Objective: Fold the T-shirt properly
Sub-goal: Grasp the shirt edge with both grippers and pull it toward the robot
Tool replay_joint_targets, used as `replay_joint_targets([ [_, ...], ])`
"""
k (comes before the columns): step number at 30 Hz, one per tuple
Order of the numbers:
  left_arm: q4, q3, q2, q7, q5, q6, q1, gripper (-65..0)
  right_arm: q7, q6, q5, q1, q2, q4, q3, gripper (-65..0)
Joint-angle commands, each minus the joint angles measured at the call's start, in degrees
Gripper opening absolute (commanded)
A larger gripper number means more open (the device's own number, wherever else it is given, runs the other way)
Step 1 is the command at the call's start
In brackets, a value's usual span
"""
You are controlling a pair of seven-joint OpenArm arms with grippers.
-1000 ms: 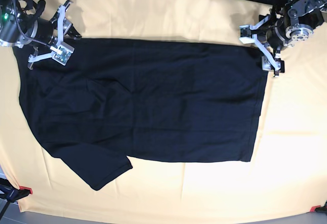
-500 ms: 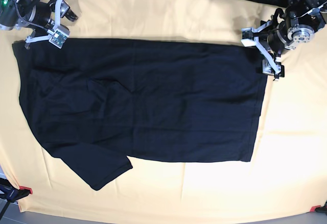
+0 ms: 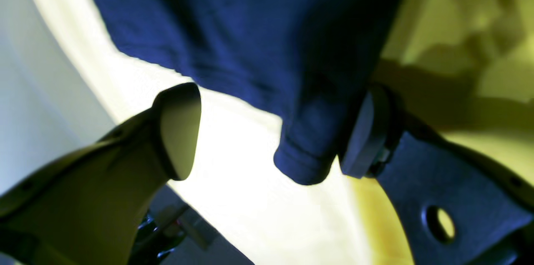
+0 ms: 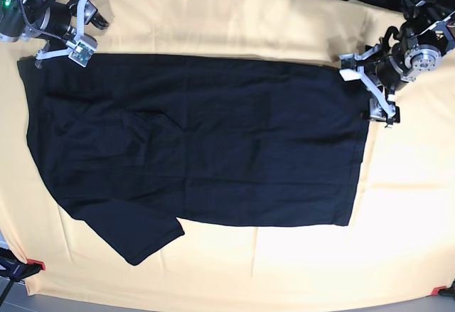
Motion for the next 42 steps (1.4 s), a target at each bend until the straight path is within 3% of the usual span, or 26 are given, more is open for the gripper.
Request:
replay_joint_targets([
  [1,0.46,-0.63,-1.11,0.00,-0.28,0.96,-1.01,-16.2,0.85,0.17,0.20,0.00,0.79,0.85,0.55,-40.6],
  [4,0.42,-0.63,-1.07,-1.49,-3.48,0.70,-1.05,-16.2,0.85,0.17,0.20,0.02,0.79,0.85,0.55,-40.7],
  [10,0.39,-0.63,0.90,-1.44,-8.39,-4.20,-1.09,-17.2,1.03,0.50,0.13,0.00,0.81,0.85,0.52,-40.7],
  [12,0.39,-0.63,1.57,-1.36,-8.35,-4.44,-1.09,-26.5,1.07,1.29,-1.40,0.00,0.81,0.85,0.55,-40.7],
  [13,0.39,-0.63,1.68,-1.25,-8.35,-4.44,-1.11,-34.9,1.09,1.29,-2.75,0.02,0.83,0.85,0.52,-40.7],
  [15,0.39,-0.63,1.68,-0.92,-8.07,-4.44,-1.11,-57.7,1.07,0.92,-5.29,0.00,0.83,0.83,0.52,-40.6],
  [16,0.42,-0.63,1.68,-0.70,-7.65,-4.42,-1.11,-65.0,1.07,0.52,-6.29,0.02,0.83,0.79,0.55,-40.7],
  [20,0.42,-0.63,1.66,0.81,-7.04,-3.34,-1.11,-65.0,1.51,0.35,-10.67,-0.02,0.83,0.74,0.52,-40.6],
  [26,0.42,-0.63,1.51,1.05,-6.64,-3.39,-1.09,-65.0,5.84,0.83,-22.23,0.00,0.87,-4.96,0.52,-40.6],
  [28,0.42,-0.63,1.53,1.97,-6.67,-3.37,-1.09,-65.0,7.48,1.18,-24.57,0.02,1.05,-7.65,0.55,-37.0],
  [31,0.42,-0.63,1.53,1.99,-6.69,-3.37,-1.09,-65.0,10.60,1.25,-25.20,0.20,1.66,-10.67,0.55,-29.9],
  [38,0.42,-0.63,1.53,1.79,-6.67,-3.37,-1.09,-65.0,14.67,1.44,-26.58,3.06,2.58,-17.07,0.52,-29.8],
  [42,0.42,-0.63,1.55,1.79,-6.67,-3.37,-1.09,-65.0,16.59,3.74,-26.21,6.54,2.60,-22.34,0.50,-29.8],
])
